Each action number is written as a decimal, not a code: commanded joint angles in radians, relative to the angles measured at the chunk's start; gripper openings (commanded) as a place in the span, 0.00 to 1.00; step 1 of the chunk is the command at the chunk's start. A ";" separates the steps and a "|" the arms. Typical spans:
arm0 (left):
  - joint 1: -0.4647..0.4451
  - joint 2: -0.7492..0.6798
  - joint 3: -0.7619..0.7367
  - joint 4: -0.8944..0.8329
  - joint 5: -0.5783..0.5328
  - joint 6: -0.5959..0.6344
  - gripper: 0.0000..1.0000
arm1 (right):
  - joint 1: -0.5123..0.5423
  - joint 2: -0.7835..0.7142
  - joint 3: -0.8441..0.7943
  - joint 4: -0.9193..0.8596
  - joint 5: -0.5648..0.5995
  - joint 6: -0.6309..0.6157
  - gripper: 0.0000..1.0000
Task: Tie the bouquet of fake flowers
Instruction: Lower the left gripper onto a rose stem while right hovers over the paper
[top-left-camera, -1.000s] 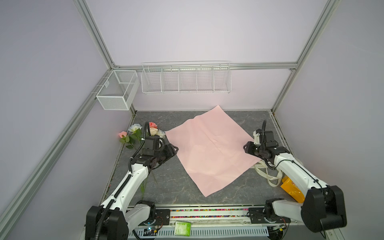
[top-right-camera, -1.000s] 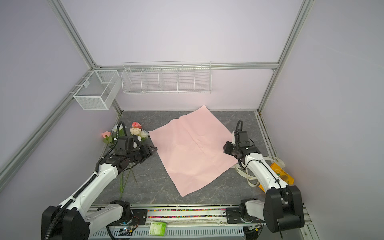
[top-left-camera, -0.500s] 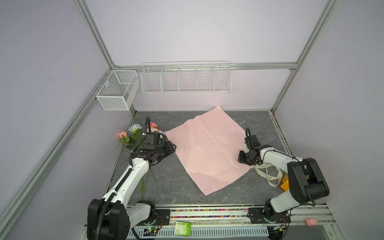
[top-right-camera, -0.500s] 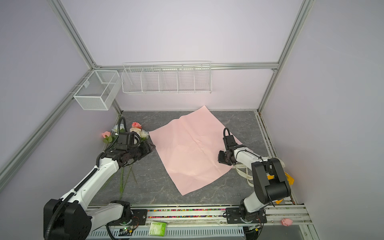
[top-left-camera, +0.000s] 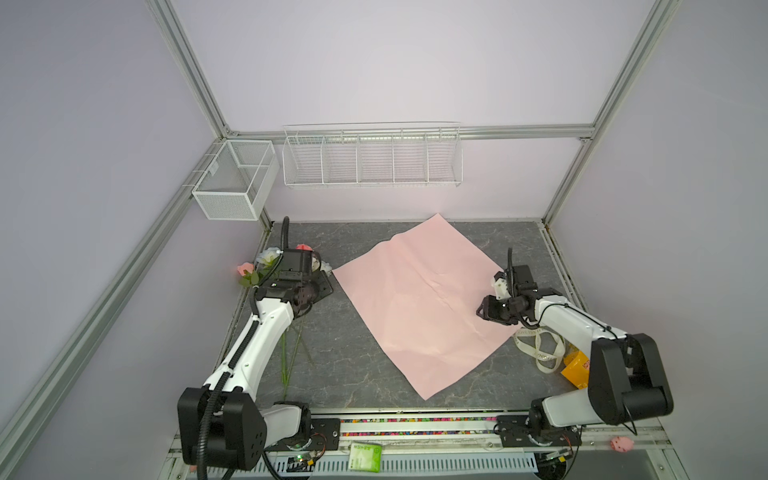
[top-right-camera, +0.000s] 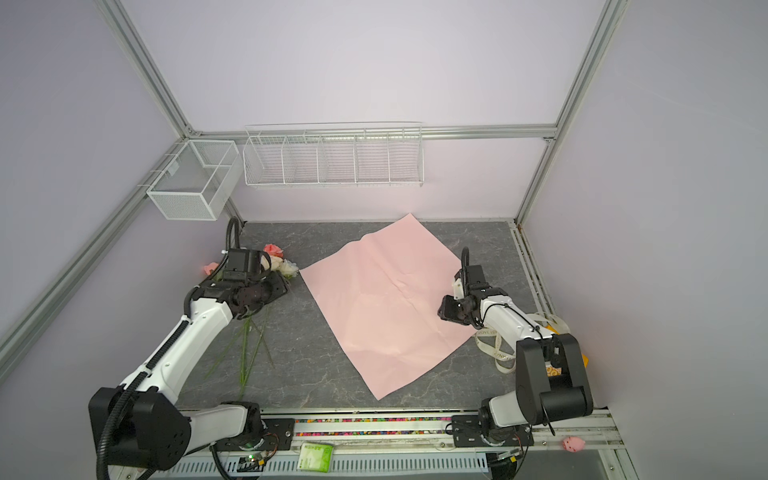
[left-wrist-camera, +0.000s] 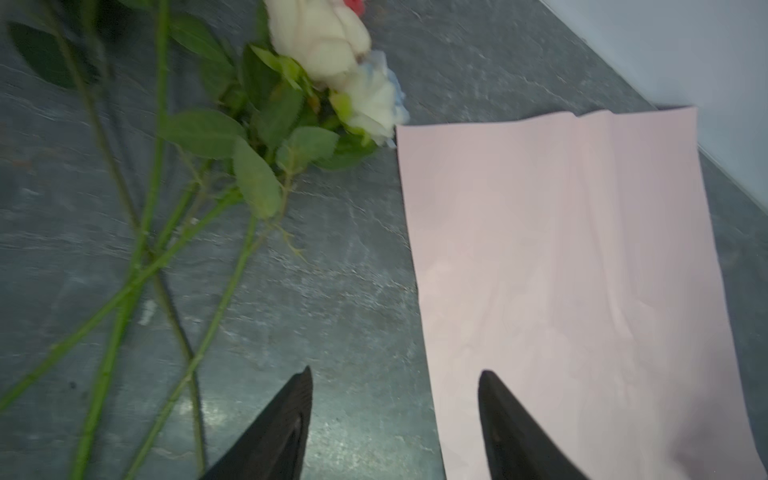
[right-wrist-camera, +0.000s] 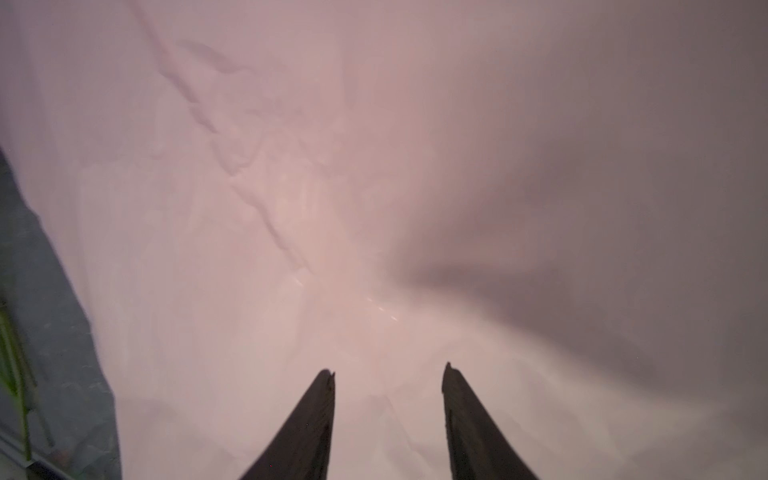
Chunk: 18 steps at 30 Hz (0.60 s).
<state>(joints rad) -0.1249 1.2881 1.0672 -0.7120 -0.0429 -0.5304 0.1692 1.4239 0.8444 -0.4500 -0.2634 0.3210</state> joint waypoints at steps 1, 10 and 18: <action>0.057 0.069 0.055 -0.120 -0.165 0.098 0.63 | 0.026 -0.033 0.077 0.039 -0.158 -0.048 0.50; 0.119 0.363 0.152 -0.212 -0.121 0.200 0.50 | 0.141 0.015 0.149 0.091 -0.224 -0.002 0.53; 0.142 0.551 0.225 -0.241 -0.084 0.233 0.41 | 0.178 0.069 0.162 0.109 -0.225 0.018 0.53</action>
<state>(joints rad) 0.0124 1.8095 1.2526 -0.8936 -0.1326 -0.3298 0.3378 1.4799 0.9829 -0.3645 -0.4713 0.3279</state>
